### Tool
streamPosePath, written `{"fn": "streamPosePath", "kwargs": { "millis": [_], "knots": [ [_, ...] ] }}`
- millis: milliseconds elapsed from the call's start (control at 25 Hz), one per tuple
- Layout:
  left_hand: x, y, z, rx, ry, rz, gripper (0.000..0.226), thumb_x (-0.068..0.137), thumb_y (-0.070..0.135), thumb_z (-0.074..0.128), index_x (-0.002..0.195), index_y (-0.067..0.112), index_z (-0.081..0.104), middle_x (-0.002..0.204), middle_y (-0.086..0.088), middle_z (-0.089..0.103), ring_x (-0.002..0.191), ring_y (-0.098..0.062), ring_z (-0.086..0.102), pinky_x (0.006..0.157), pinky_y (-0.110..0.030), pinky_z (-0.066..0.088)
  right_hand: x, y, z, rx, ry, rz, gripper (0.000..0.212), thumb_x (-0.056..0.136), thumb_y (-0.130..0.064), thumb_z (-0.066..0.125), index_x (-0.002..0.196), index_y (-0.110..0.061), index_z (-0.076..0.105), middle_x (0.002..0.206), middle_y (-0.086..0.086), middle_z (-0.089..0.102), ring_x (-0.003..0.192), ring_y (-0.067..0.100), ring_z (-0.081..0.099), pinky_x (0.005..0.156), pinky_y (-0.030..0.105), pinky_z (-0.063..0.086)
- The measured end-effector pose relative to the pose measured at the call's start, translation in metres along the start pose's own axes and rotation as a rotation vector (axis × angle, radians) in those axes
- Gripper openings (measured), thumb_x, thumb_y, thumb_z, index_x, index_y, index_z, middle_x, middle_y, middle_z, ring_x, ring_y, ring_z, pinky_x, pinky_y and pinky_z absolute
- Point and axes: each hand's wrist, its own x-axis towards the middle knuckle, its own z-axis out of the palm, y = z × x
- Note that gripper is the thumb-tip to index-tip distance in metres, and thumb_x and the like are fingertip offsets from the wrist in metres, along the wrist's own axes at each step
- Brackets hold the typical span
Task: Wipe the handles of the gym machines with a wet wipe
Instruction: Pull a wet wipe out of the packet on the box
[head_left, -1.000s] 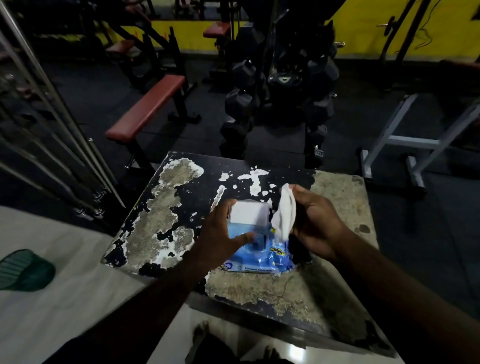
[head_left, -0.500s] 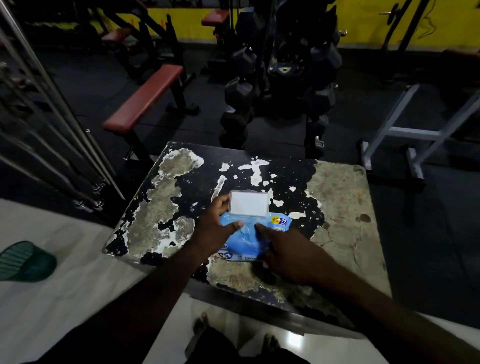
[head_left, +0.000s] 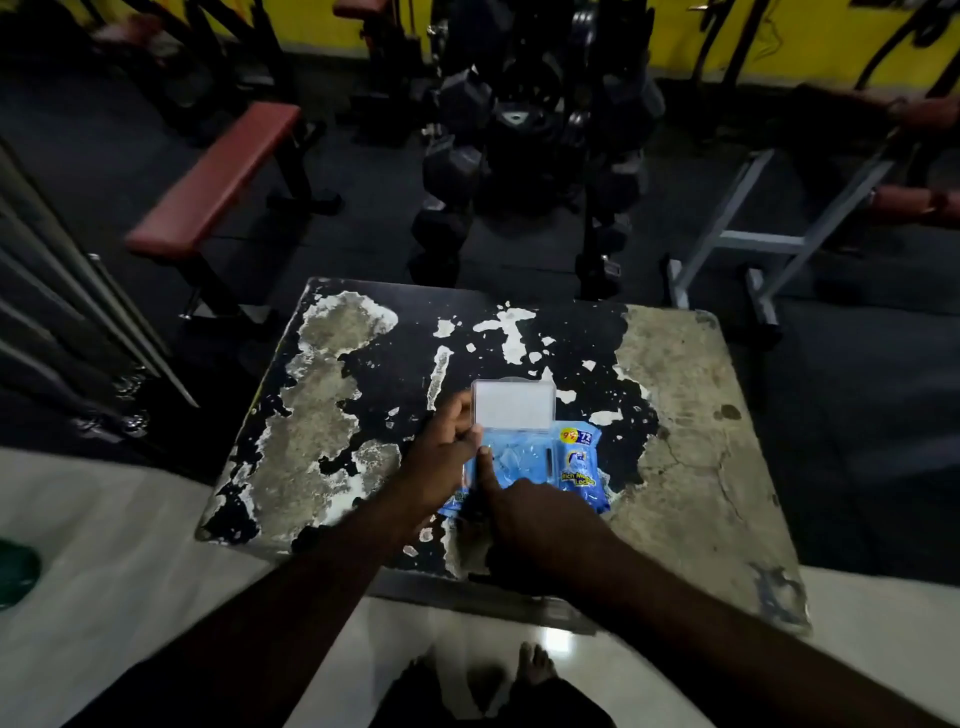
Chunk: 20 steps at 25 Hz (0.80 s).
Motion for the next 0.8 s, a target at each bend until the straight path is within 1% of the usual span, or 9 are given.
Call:
{"fn": "streamPosePath", "kwargs": {
  "millis": [120, 200, 240, 320, 440, 520, 600, 720, 800],
  "knots": [
    [0.001, 0.004, -0.006, -0.088, -0.060, -0.008, 0.033, 0.108, 0.039, 0.049, 0.135, 0.023, 0.057, 0.138, -0.004, 0.063, 0.130, -0.017, 0.056, 0.107, -0.035, 0.045, -0.008, 0.019, -0.011, 0.204, -0.051, 0.010, 0.108, 0.093, -0.035, 0.073, 0.162, -0.040, -0.011, 0.137, 0.018, 0.062, 0.106, 0.025, 0.069, 0.084, 0.033, 0.055],
    [-0.001, 0.005, -0.011, -0.174, -0.124, -0.053, 0.059, 0.097, 0.066, 0.048, 0.142, 0.029, 0.054, 0.144, 0.000, 0.061, 0.133, -0.018, 0.056, 0.110, -0.046, 0.046, -0.025, 0.028, -0.012, 0.379, -0.003, 0.067, 0.106, 0.094, -0.040, 0.072, 0.162, -0.041, -0.010, 0.148, 0.011, 0.057, 0.096, 0.003, 0.068, 0.079, 0.018, 0.052],
    [-0.001, 0.008, -0.013, -0.196, -0.171, -0.078, 0.071, 0.094, 0.076, 0.045, 0.147, 0.029, 0.050, 0.147, 0.000, 0.060, 0.134, -0.021, 0.057, 0.109, -0.053, 0.048, -0.034, 0.028, -0.008, 0.419, 0.038, 0.119, 0.107, 0.096, -0.040, 0.070, 0.162, -0.035, -0.013, 0.151, 0.009, 0.053, 0.103, 0.004, 0.065, 0.083, 0.016, 0.048],
    [-0.004, 0.016, -0.016, -0.214, -0.212, -0.053, 0.073, 0.101, 0.074, 0.029, 0.145, 0.020, 0.053, 0.139, -0.004, 0.066, 0.125, -0.023, 0.066, 0.099, -0.051, 0.057, -0.038, 0.022, 0.009, 0.421, 0.093, 0.179, 0.110, 0.098, -0.036, 0.067, 0.160, -0.025, -0.024, 0.149, 0.011, 0.055, 0.116, 0.019, 0.063, 0.098, 0.025, 0.047],
    [-0.011, 0.033, -0.018, -0.310, -0.232, -0.034, 0.070, 0.108, 0.057, 0.013, 0.127, 0.012, 0.064, 0.122, -0.008, 0.075, 0.110, -0.024, 0.074, 0.081, -0.035, 0.063, -0.022, 0.009, 0.026, 0.450, 0.119, 0.176, 0.108, 0.101, -0.033, 0.064, 0.159, -0.018, -0.026, 0.136, 0.012, 0.066, 0.102, 0.016, 0.065, 0.094, 0.030, 0.053],
    [-0.009, 0.035, -0.021, -0.320, -0.267, -0.033, 0.076, 0.104, 0.063, 0.019, 0.125, 0.007, 0.065, 0.118, -0.013, 0.076, 0.110, -0.028, 0.073, 0.081, -0.038, 0.063, -0.016, 0.003, 0.026, 0.476, 0.147, 0.066, 0.091, 0.099, -0.031, 0.066, 0.165, -0.028, 0.004, 0.139, 0.006, 0.065, 0.115, 0.016, 0.066, 0.102, 0.028, 0.051],
    [-0.007, 0.039, -0.024, -0.241, -0.302, -0.020, 0.079, 0.100, 0.063, 0.031, 0.116, -0.003, 0.070, 0.120, -0.015, 0.074, 0.110, -0.029, 0.073, 0.083, -0.034, 0.062, -0.024, 0.002, 0.021, 0.447, 0.192, -0.049, 0.065, 0.095, -0.035, 0.070, 0.153, -0.042, 0.043, 0.138, -0.011, 0.067, 0.123, 0.003, 0.062, 0.108, 0.024, 0.047],
    [-0.002, 0.045, -0.022, 0.153, -0.266, 0.132, 0.057, 0.102, 0.051, 0.054, 0.081, 0.004, 0.078, 0.116, -0.010, 0.076, 0.087, -0.025, 0.072, 0.072, -0.034, 0.056, -0.047, 0.014, 0.013, 0.642, 0.202, -0.035, 0.027, 0.093, -0.029, 0.067, 0.118, -0.038, 0.076, 0.102, -0.022, 0.077, 0.090, -0.007, 0.066, 0.088, 0.020, 0.055],
    [0.004, 0.042, -0.014, 0.502, -0.235, 0.323, 0.034, 0.101, 0.036, 0.064, 0.079, 0.012, 0.076, 0.134, -0.004, 0.070, 0.109, -0.021, 0.069, 0.097, -0.032, 0.050, -0.059, 0.023, 0.011, 0.868, 0.236, 0.016, 0.023, 0.092, -0.028, 0.065, 0.104, -0.038, 0.080, 0.093, -0.003, 0.080, 0.079, 0.010, 0.064, 0.076, 0.037, 0.055]
  ]
}}
